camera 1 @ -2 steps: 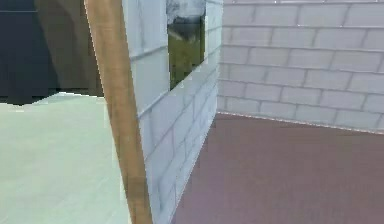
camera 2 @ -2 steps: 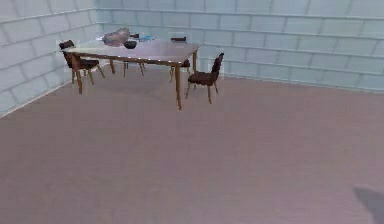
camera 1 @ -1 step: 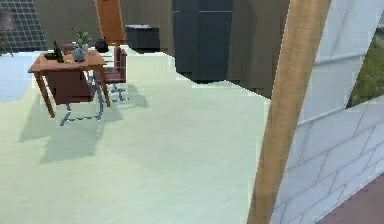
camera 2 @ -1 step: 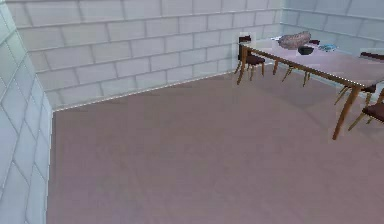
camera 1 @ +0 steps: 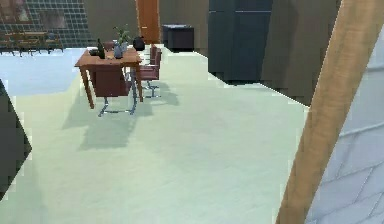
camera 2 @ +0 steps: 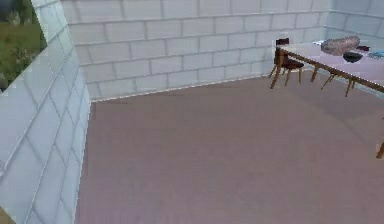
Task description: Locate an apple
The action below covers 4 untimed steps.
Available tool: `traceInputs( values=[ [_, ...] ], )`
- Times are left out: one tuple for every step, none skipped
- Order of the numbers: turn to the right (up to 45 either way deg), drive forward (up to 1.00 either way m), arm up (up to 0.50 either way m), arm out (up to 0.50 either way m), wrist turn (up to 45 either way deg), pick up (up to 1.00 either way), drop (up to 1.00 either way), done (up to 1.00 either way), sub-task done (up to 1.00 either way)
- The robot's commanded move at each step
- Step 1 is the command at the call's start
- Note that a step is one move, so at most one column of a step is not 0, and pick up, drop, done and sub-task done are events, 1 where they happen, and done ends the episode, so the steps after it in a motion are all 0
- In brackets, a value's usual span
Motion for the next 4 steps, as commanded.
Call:
traceInputs(
  values=[
    [0.0, 1.0, 0.0, 0.0, 0.0, 0.0, 0.0, 0.0, 0.0],
    [0.0, 1.0, 0.0, 0.0, 0.0, 0.0, 0.0, 0.0, 0.0],
    [-3.0, 0.0, 0.0, 0.0, 0.0, 0.0, 0.0, 0.0, 0.0],
    [0.0, 1.0, 0.0, 0.0, 0.0, 0.0, 0.0, 0.0, 0.0]
  ],
)
